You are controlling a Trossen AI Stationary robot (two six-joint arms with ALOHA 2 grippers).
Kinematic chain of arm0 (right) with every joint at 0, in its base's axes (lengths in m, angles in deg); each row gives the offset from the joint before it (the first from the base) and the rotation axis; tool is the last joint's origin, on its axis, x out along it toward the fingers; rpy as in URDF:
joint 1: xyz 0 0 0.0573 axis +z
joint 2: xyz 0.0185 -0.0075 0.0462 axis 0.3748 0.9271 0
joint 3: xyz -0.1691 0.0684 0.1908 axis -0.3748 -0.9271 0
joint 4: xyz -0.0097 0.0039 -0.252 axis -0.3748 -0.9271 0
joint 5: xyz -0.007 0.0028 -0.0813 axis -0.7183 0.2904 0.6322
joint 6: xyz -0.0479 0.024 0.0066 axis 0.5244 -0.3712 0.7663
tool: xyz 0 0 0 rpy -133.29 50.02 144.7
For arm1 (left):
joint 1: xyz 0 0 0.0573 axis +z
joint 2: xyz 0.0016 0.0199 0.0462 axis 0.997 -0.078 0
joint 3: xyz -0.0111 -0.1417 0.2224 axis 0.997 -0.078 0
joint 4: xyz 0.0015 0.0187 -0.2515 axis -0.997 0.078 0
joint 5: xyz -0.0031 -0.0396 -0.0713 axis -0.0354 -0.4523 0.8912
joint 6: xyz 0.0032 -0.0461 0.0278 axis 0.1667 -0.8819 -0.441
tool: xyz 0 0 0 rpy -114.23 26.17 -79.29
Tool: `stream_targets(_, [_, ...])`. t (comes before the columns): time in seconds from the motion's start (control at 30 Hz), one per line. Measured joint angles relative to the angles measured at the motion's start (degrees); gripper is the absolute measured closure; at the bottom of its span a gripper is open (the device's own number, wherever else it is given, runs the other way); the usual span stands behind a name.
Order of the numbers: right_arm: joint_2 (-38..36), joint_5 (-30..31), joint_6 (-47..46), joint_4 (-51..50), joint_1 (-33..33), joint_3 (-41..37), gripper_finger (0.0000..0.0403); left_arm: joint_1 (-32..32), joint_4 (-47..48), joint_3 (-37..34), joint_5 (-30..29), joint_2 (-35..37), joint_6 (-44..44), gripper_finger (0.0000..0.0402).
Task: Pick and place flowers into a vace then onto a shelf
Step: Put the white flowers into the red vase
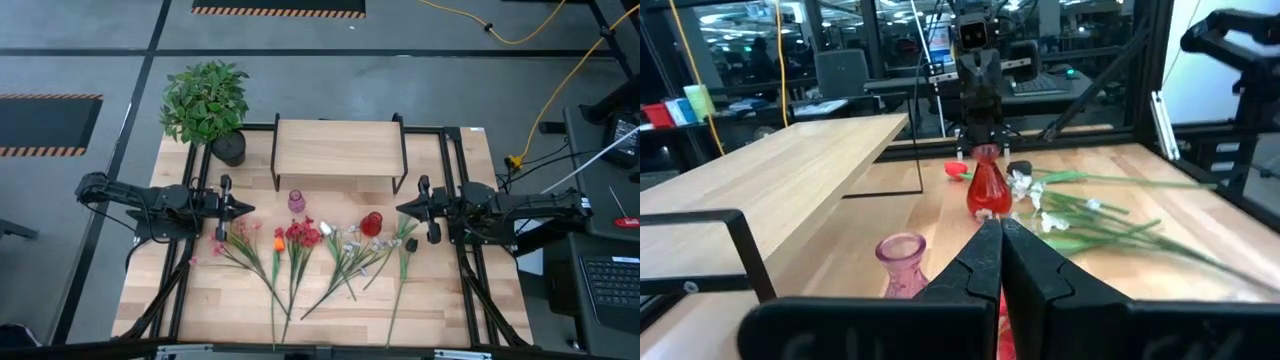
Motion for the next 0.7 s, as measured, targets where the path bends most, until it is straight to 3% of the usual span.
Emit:
stream_targets(0.17, [6.54, 0.44, -2.57, -0.63, 0.0, 3.58, 0.0402, 0.0, 2.18, 2.88, -2.3, -5.67, -2.14, 0.04])
stream_targets(0.4, [15.31, 1.68, 0.68, -1.93, 1.3, 10.89, 0.0403, 0.01, 2.02, 8.95, -2.82, -17.11, -1.83, 0.04])
stream_targets(0.5, [18.49, 5.87, -0.2, -4.49, 2.99, 14.08, 0.0403, -0.02, 1.94, 12.38, -2.99, -21.46, -1.88, 0.04])
stream_targets(0.7, [23.24, 7.71, -3.16, -9.85, 9.25, 20.4, 0.0403, -2.0, 3.46, 17.81, -2.79, -28.91, -4.39, 0.04])
